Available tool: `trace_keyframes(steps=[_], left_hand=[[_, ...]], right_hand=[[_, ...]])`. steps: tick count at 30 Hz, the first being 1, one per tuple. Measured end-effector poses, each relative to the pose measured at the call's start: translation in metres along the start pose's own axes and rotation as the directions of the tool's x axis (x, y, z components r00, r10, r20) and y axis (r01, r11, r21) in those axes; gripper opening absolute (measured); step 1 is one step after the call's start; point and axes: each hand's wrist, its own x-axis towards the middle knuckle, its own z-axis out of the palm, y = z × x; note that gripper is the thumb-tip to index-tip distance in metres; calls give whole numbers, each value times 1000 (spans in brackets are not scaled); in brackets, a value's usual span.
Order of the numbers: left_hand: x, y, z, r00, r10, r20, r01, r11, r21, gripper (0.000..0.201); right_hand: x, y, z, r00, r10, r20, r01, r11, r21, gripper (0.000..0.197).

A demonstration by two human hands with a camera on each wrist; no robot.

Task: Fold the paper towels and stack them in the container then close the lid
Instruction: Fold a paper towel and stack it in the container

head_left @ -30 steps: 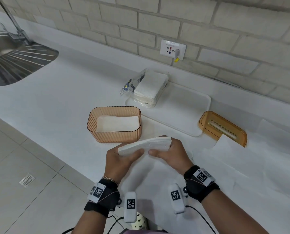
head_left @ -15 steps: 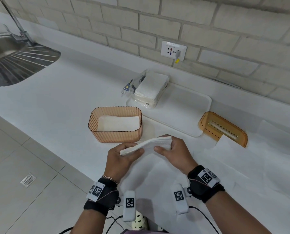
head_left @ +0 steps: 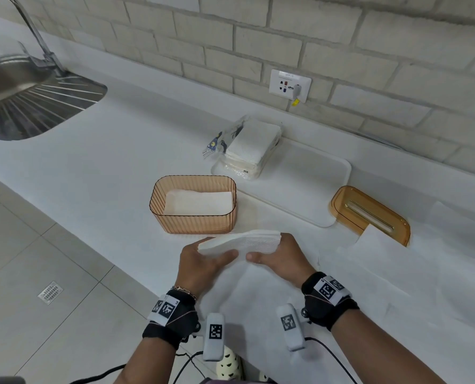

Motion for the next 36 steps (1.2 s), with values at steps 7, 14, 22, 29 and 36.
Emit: trace_keyframes(steps=[7, 14, 22, 29, 36], left_hand=[[-7, 39, -17, 998, -27, 57, 31, 996, -81, 37], [30, 78, -57, 993, 18, -116, -27, 997, -75, 17], [99, 86, -98, 991, 0, -133, 44, 943, 329, 11], [117, 88, -75, 996, -73, -52, 89, 891, 445, 18], [131, 89, -63, 992, -96, -86, 129, 723, 678, 30]], right_hand=[[-2, -46, -6, 999, 24, 42, -30, 988, 153, 25], [19, -92, 1, 991, 2, 137, -37, 965, 258, 20], [24, -87, -5, 996, 75, 48, -78, 994, 70, 15], [-5, -63, -7, 959, 183, 216, -32, 829, -558, 57], [-29, -40, 23, 904, 196, 380, 283, 391, -876, 100]])
